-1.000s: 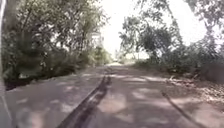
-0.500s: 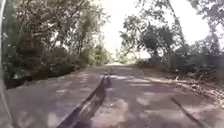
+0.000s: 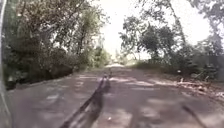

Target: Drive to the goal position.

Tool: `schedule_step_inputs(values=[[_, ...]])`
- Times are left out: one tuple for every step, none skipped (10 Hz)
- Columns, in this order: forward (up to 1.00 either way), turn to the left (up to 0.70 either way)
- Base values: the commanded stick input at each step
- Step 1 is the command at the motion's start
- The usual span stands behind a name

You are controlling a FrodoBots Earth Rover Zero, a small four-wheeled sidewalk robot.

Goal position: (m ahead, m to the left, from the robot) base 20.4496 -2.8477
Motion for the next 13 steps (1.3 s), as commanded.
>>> schedule_step_inputs(values=[[0.7,0.0],[0.7,0.0],[0.7,0.0],[0.7,0.0],[0.7,0.0],[0.7,0.0],[0.7,0.0],[0.7,0.0],[0.7,0.0],[0.7,0.0],[0.7,0.0],[0.7,0.0],[0.7,0.0]])
